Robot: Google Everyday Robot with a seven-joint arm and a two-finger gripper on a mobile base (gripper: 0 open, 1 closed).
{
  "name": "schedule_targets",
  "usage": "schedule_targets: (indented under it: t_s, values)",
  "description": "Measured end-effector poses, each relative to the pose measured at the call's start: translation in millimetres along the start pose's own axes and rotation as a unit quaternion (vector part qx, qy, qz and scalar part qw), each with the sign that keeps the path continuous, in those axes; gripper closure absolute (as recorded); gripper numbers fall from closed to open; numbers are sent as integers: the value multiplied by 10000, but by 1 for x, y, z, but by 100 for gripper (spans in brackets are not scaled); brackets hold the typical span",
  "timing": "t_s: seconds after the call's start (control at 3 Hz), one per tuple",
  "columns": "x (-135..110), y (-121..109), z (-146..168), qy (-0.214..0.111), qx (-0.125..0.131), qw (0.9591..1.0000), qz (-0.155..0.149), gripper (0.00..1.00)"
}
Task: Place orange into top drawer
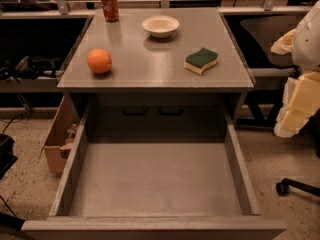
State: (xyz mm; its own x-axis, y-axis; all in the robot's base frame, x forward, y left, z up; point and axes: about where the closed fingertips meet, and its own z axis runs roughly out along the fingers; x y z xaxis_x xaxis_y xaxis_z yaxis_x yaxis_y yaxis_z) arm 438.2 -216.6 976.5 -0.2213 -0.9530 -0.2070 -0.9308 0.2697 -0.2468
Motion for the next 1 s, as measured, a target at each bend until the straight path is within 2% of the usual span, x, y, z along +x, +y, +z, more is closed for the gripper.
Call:
schedule_targets:
  t_s: [0.33, 0.67, 1.0]
  values:
    - [0, 0, 0, 0, 0, 10000, 0, 0]
    - [-3, -6, 0, -148, 44, 9999, 6, 0]
    - [-36, -32, 33, -924, -50, 9956, -152, 0]
